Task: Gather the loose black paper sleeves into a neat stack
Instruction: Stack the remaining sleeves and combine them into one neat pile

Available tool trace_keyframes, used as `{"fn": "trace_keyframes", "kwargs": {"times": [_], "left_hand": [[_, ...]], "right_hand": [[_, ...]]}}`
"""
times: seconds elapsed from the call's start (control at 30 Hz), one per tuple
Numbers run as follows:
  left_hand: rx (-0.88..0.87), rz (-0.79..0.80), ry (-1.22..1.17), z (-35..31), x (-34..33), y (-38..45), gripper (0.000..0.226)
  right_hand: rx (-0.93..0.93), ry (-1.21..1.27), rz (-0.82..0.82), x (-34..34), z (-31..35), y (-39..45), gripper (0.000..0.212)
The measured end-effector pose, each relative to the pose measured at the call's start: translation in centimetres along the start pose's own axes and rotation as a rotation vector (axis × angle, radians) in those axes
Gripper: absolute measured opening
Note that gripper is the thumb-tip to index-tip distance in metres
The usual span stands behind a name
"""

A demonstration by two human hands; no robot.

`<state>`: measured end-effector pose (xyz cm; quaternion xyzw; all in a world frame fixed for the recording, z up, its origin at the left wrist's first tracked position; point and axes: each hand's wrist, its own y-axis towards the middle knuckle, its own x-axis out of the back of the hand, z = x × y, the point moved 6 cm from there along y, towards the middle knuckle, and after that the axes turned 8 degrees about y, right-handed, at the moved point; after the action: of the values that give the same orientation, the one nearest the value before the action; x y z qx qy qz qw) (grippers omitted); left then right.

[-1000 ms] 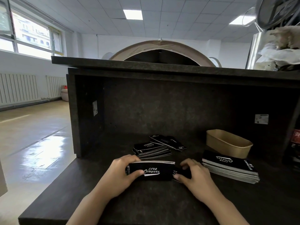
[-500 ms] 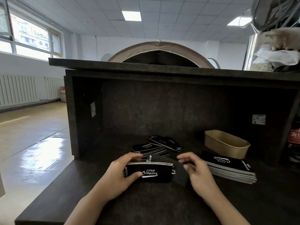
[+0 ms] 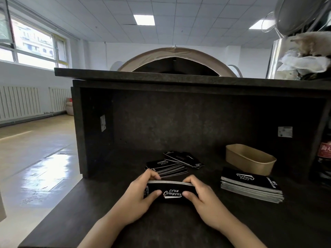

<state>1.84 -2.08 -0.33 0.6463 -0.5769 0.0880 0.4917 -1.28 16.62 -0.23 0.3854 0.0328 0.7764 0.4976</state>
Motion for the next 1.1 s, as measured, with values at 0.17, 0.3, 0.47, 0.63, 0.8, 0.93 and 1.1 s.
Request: {"fn": "trace_keyframes", "kwargs": {"times": [0.17, 0.3, 0.47, 0.63, 0.8, 0.93, 1.1], "left_hand": [[-0.033, -0.022, 0.046, -0.2, -0.1, 0.1, 0.032], [0.015, -0.070, -0.078, -1.9, -0.7, 1.6, 0.034], [-0.230, -0.098, -0.051, -9.3, -2.5, 6.0, 0.029], [-0.405, -0.170, 0.010, -14.0, -6.7, 10.7, 0.027], [-0.338, -0.047, -0.019, -11.1, -12.2, 12.2, 0.030], [-0.249, 0.035, -0.084, -9.4, -13.1, 12.5, 0.030], [-0.236, 0.048, -0.105, -9.1, -13.3, 12.3, 0.022]], "right_hand": [[-0.039, -0.093, -0.142, 0.8, -0.6, -0.2, 0.017], [-0.013, -0.084, -0.320, 3.8, 0.0, -1.5, 0.025], [0.075, -0.112, -0.507, 12.1, 1.1, -3.9, 0.024], [0.160, -0.318, -0.612, 19.2, -0.2, -6.2, 0.027], [0.073, -0.402, -0.451, 18.8, -6.1, -7.2, 0.037], [0.057, -0.403, -0.442, 18.7, -8.0, -7.6, 0.033], [0.014, -0.355, -0.437, 18.8, -8.2, -8.1, 0.025]]}}
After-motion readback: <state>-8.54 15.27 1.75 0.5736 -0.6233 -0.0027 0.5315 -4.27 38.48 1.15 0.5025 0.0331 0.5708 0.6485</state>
